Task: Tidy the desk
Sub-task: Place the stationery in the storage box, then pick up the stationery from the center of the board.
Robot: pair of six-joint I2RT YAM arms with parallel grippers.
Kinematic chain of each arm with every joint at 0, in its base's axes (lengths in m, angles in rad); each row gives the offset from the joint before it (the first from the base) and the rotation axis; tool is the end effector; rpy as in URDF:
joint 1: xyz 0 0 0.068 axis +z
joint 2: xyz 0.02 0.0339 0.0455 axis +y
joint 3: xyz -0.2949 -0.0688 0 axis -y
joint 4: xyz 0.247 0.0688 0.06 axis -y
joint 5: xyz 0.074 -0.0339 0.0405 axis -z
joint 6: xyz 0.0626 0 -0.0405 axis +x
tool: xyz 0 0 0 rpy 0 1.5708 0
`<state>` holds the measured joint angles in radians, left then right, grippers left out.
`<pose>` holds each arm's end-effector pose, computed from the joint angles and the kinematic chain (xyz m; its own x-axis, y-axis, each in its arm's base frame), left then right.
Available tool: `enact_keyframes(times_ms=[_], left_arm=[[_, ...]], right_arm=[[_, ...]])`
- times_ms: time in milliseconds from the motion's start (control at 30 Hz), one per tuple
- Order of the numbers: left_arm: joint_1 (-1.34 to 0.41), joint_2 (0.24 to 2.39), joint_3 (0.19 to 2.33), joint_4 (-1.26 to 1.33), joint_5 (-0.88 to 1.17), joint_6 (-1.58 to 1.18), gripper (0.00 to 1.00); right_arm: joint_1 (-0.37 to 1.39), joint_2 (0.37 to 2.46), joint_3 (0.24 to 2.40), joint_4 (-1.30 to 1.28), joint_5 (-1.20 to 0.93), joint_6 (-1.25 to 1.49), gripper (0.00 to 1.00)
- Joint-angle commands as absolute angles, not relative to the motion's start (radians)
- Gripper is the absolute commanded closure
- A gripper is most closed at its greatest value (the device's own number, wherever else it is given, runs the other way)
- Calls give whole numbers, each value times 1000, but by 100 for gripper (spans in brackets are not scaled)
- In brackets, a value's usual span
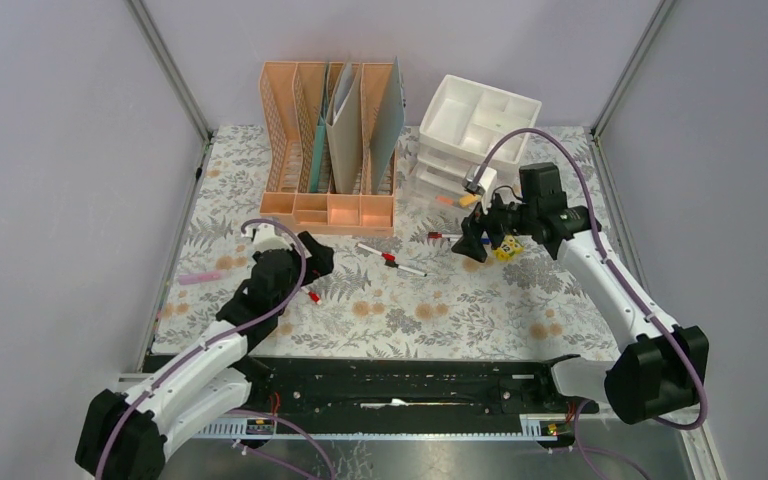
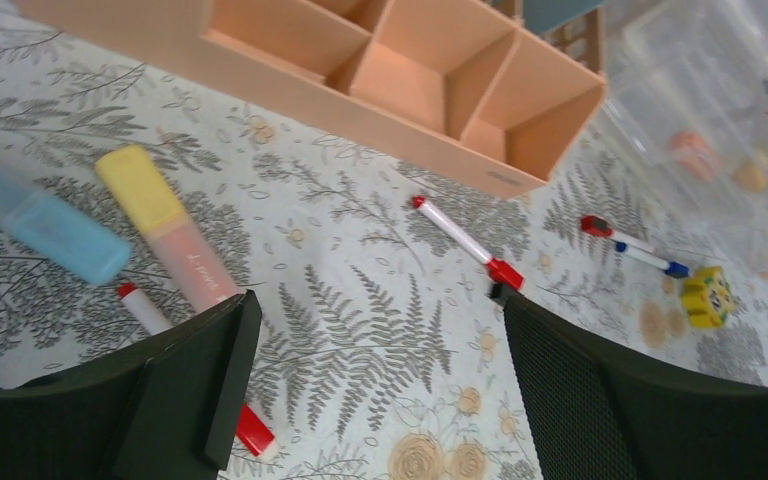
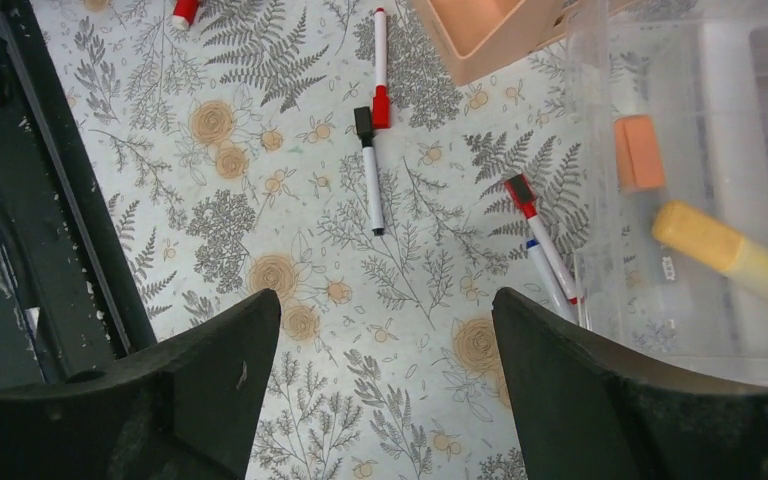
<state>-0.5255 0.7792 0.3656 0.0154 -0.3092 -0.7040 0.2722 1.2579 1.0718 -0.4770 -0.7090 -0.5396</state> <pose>0.1684 -0.0756 0.2246 -0.4079 -0.4762 -0.7790 -0.0378 0.8613 -0.5067 0.2576 0.1142 0.3325 -0.1499 -0.4467 -0.8820 -0.9037 0.4238 -0.0611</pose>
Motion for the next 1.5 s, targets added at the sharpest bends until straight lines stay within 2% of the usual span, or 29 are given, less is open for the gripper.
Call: enact_keyframes(times_ms=[0,233,467,767,1467], left_arm=[[-457,833,389,33,-277,-764,6],[-317,926,422,-64,-295,-863,21],[-218,1053,552,-275,-431,-963,27],[-132,1323,718,-415,-393,-1006,37],[-94,1513,850,-448,-430,-1036,41]], right_arm=[[237,1244,1048,-423,-837,-513,15],[232,1249,1013,-396,-875,-507,15],[232,1256,1008,-393,-888,-506,16],[226,1250,1007,-393,-886,-507,16],[216,1252,1006,-394,-899,-505,16]])
